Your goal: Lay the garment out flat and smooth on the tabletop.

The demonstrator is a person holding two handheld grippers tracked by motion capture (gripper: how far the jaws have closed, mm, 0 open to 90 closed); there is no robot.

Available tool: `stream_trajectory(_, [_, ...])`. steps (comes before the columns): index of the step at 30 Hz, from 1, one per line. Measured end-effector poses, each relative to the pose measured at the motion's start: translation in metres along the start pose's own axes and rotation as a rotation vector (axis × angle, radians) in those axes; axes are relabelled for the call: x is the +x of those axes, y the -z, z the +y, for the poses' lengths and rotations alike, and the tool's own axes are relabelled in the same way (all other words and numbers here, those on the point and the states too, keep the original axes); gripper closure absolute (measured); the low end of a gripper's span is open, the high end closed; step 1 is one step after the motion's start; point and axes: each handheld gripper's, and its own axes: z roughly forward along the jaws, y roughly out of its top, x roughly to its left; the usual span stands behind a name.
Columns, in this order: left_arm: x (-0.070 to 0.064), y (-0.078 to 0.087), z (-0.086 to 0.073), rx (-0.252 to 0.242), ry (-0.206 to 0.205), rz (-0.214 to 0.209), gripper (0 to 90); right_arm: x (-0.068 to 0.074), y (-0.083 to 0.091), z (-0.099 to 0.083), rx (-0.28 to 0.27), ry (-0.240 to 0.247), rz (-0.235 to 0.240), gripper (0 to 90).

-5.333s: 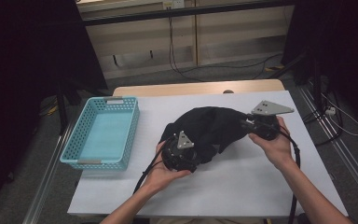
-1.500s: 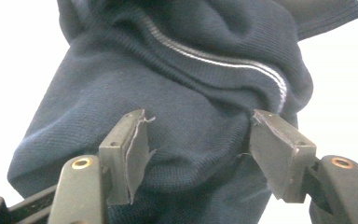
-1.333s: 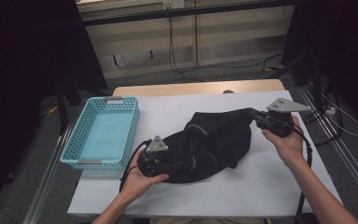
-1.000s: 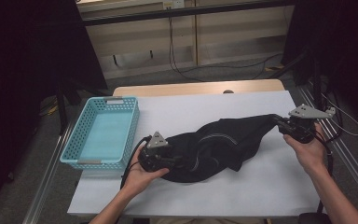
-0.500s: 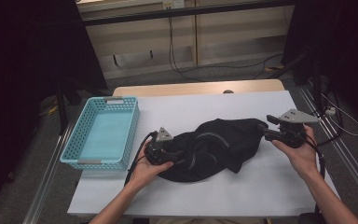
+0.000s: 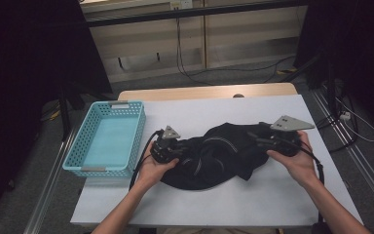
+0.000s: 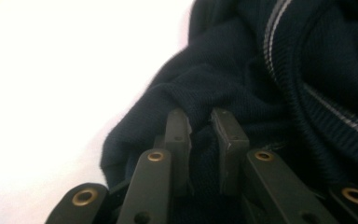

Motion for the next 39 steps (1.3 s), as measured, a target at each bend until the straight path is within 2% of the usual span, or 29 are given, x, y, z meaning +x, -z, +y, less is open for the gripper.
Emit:
stream_trajectory(3, [0.003, 0.009, 0.001, -0.02, 0.015, -0.007, 78.4, 0.021, -0.015, 0.003, 0.034, 0.041, 0.064, 42.5])
stream_trajectory(7, [0.004, 0.015, 0.0, -0.038, 0.021, -0.014, 78.4, 0.045, -0.036, 0.002, 0.084, 0.098, 0.119, 37.0])
stream_trajectory(12, [0.003, 0.015, 0.0, -0.04, 0.026, -0.017, 78.2, 0.058, -0.057, -0.004, 0.13, 0.154, 0.106, 32.3])
stream_trajectory(13, [0.003, 0.015, 0.0, -0.039, 0.025, -0.016, 78.2, 0.06, -0.061, -0.006, 0.143, 0.172, 0.089, 34.0])
stream_trajectory(15, [0.003, 0.015, -0.001, -0.036, 0.025, -0.018, 78.2, 0.062, -0.065, -0.009, 0.17, 0.205, 0.046, 49.7])
stream_trajectory(16, [0.003, 0.016, -0.001, -0.036, 0.025, -0.018, 78.2, 0.061, -0.064, -0.009, 0.173, 0.195, 0.043, 54.7])
stream_trajectory(18, [0.003, 0.016, -0.001, -0.038, 0.03, -0.019, 78.2, 0.056, -0.059, -0.008, 0.153, 0.181, 0.036, 69.0])
stream_trajectory(19, [0.003, 0.017, -0.001, -0.039, 0.027, -0.017, 78.2, 0.052, -0.054, -0.006, 0.149, 0.171, 0.051, 74.8])
stream_trajectory(21, [0.002, 0.017, -0.001, -0.039, 0.028, -0.02, 78.1, 0.043, -0.043, -0.002, 0.127, 0.142, 0.061, 78.2])
stream_trajectory(24, [0.001, 0.018, 0.0, -0.036, 0.023, -0.017, 77.9, 0.031, -0.027, 0.001, 0.096, 0.126, 0.039, 80.0])
stream_trajectory(29, [0.001, 0.019, -0.001, -0.039, 0.029, -0.019, 77.9, 0.001, -0.002, 0.002, 0.057, 0.088, -0.034, 81.4])
stream_trajectory(35, [0.001, 0.02, 0.0, -0.041, 0.036, -0.026, 77.9, -0.028, 0.019, -0.007, 0.06, 0.061, -0.105, 81.9])
stream_trajectory(39, [0.0, 0.021, 0.001, -0.049, 0.046, -0.033, 75.9, -0.05, 0.024, -0.012, 0.064, 0.029, -0.163, 82.0])
